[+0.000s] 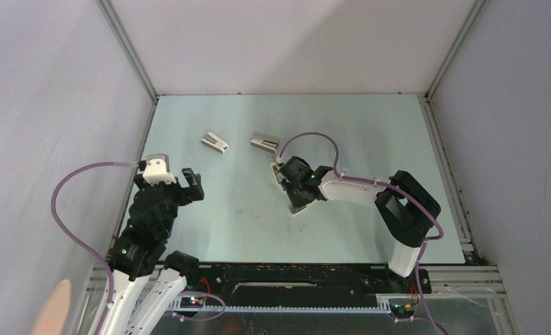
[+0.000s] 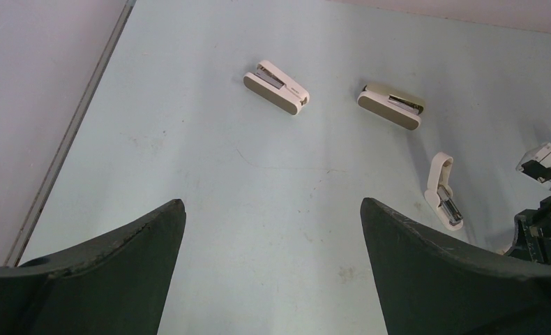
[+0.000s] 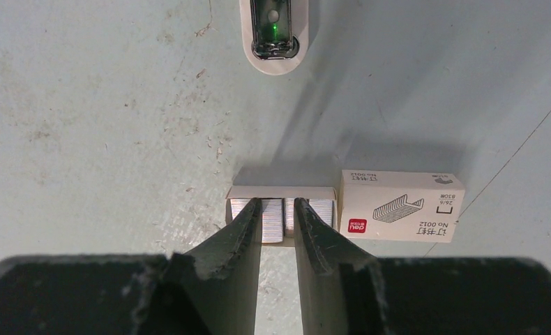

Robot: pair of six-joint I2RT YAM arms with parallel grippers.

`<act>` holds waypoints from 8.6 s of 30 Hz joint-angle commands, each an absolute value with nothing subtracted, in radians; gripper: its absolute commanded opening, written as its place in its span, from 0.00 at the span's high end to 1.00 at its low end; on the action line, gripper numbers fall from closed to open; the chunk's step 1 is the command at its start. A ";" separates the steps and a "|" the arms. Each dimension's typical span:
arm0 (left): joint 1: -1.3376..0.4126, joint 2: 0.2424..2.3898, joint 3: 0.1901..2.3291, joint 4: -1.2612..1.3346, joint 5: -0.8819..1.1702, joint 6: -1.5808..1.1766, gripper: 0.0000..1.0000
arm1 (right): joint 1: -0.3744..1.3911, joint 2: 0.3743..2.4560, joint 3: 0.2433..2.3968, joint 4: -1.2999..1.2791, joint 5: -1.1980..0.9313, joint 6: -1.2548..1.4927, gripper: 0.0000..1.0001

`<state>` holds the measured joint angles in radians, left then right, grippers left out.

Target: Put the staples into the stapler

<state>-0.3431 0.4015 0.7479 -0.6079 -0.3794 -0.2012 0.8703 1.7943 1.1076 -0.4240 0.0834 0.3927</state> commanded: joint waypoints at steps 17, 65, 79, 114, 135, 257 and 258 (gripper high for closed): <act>-0.331 0.407 0.742 -0.576 -0.364 -0.193 0.02 | 0.893 1.711 1.147 -0.534 0.012 0.367 0.68; -0.330 0.400 0.742 -0.578 -0.359 -0.192 0.02 | 0.984 1.808 1.258 -0.649 0.218 0.244 0.71; -0.330 0.397 0.741 -0.578 -0.360 -0.192 0.02 | 0.958 1.801 1.250 -0.636 0.154 0.202 0.72; -0.330 0.403 0.739 -0.579 -0.359 -0.192 0.02 | 0.967 1.856 1.219 -0.630 0.085 0.066 0.72; -0.330 0.402 0.739 -0.579 -0.359 -0.192 0.02 | 0.956 1.888 1.218 -0.587 0.086 0.037 0.76; -0.323 0.409 0.739 -0.572 -0.348 -0.190 0.02 | 0.810 1.921 1.156 0.088 0.214 0.242 0.67; -0.323 0.409 0.740 -0.572 -0.347 -0.190 0.02 | 0.811 1.919 1.156 0.076 0.209 0.246 0.67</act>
